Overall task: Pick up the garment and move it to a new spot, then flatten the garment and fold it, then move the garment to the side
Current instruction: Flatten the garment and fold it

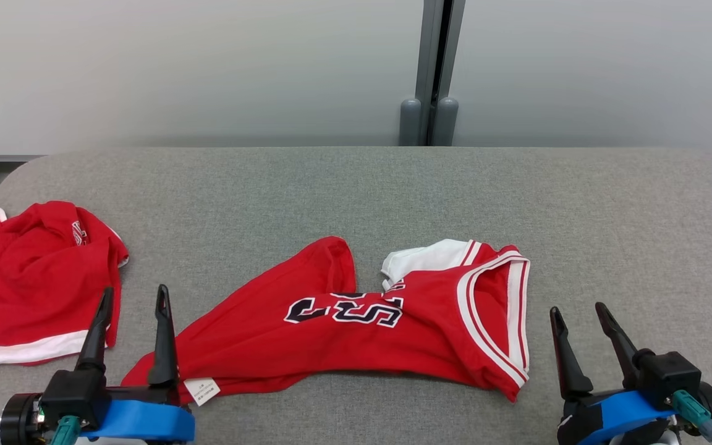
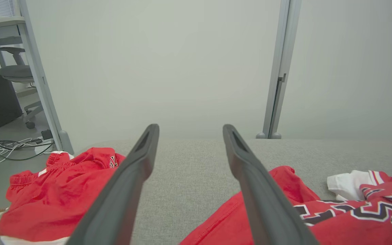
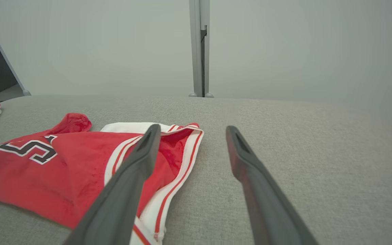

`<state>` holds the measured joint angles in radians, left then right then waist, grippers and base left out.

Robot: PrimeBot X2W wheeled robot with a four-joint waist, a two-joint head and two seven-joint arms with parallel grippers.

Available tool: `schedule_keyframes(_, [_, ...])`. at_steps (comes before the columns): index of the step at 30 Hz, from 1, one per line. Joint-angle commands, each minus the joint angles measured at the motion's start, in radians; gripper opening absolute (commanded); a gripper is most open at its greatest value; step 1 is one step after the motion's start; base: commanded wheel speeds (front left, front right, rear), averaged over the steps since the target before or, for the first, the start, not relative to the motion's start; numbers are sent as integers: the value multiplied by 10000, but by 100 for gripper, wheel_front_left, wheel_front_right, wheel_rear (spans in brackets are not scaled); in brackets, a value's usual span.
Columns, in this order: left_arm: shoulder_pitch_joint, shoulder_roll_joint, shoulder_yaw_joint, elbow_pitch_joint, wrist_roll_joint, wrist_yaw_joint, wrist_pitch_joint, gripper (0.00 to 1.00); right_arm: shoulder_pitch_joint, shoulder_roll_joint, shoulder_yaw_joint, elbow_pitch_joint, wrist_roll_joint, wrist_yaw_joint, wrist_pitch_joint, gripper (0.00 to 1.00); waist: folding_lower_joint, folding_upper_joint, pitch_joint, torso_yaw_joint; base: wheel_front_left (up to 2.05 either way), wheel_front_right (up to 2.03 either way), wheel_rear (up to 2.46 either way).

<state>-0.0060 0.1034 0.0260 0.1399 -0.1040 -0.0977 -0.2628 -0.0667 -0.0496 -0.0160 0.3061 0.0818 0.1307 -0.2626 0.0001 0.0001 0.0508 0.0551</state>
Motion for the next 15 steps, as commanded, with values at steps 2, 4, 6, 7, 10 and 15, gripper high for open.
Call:
schedule_keyframes(2, [-91, -37, 34, 139, 240, -36, -30, 100, 98, -16, -45, 178, 25, 1, -33, 100, -1, -1, 5, -27, 0, 0, 0])
schedule_keyframes(4, [-101, -92, 62, 214, 334, -50, -28, 100, 65, -17, -45, 306, 4, 1, -33, 100, -1, -1, -1, -41, 0, 0, 0])
schedule_keyframes(6, [-96, -133, 103, 260, 387, -71, -28, 100, 42, -17, -53, 443, -21, 1, -33, 100, -1, -1, -8, -47, 0, 0, 0])
schedule_keyframes(7, [-97, -159, 119, 281, 421, -81, -30, 100, 22, -17, -57, 472, -24, 1, -33, 100, -1, -1, -7, -44, 0, 0, 0])
schedule_keyframes(10, [-142, -204, 184, 339, 424, -117, -30, 100, -71, -17, -14, 618, -45, 1, -33, 100, -1, -1, -6, -12, 0, 0, 0])
schedule_keyframes(15, [-217, -260, 221, 403, 485, -183, -30, 100, -837, -17, 235, 977, -268, 1, -33, 100, -1, -1, 21, 71, 0, 0, 0])
